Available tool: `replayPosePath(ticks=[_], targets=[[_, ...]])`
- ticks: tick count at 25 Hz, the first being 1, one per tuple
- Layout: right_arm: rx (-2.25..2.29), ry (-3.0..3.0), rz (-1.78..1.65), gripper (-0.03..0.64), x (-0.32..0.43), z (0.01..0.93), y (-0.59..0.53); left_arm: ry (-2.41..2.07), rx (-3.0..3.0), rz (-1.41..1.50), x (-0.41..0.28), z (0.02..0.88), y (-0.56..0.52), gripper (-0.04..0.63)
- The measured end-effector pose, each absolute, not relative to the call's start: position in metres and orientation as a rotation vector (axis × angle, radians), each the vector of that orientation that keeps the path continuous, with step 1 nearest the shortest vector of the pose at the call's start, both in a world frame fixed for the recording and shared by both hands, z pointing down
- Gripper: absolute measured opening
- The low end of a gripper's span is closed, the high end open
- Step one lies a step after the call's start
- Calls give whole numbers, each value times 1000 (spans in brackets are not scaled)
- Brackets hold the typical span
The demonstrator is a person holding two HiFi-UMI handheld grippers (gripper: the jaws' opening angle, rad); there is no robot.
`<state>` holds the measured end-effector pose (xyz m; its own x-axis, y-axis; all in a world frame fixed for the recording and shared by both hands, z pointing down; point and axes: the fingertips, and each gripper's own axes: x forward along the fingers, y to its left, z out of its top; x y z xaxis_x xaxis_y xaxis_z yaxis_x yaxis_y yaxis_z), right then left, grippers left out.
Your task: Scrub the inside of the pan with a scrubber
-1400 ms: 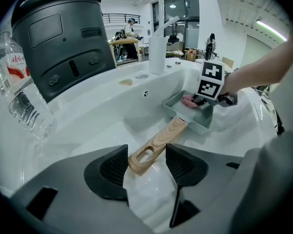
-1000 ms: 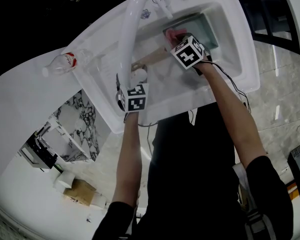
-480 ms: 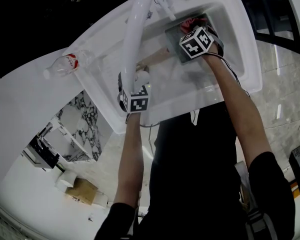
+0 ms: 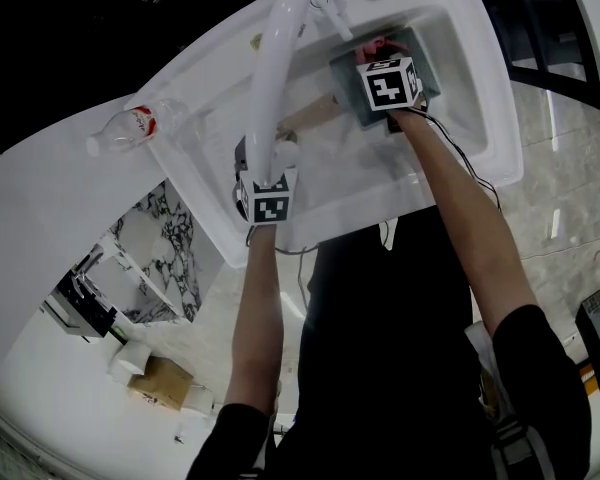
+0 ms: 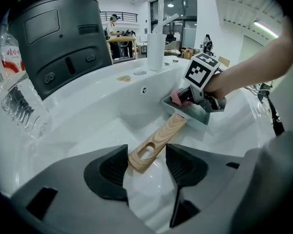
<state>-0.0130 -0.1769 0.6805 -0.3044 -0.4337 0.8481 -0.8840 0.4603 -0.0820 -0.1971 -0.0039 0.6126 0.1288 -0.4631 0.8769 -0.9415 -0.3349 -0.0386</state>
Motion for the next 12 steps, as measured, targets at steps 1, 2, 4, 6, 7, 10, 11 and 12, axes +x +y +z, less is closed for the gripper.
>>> replayPosePath(ticks=[1, 2, 4, 6, 7, 10, 11, 12], targets=[[1061, -1956, 719, 28, -25, 678, -171, -1351, 1869, 1145, -197, 613, -4, 258], [1011, -1996, 715, 28, -36, 676, -165, -1350, 1866, 1148, -197, 613, -4, 258], [896, -2070, 711, 28, -59, 673, -154, -1347, 1859, 1156, -197, 613, -3, 258], [774, -2119, 722, 28, -77, 671, -142, -1343, 1860, 1167, -197, 613, -3, 258], [721, -2129, 728, 28, -83, 671, -138, -1344, 1860, 1175, -196, 613, -4, 258], [567, -2081, 786, 35, -85, 673, -130, -1351, 1858, 1188, -196, 612, -5, 258], [493, -2045, 836, 35, -83, 672, -125, -1353, 1855, 1189, -196, 611, -5, 258], [406, -2002, 893, 35, -80, 672, -118, -1353, 1852, 1190, -195, 611, -6, 258]])
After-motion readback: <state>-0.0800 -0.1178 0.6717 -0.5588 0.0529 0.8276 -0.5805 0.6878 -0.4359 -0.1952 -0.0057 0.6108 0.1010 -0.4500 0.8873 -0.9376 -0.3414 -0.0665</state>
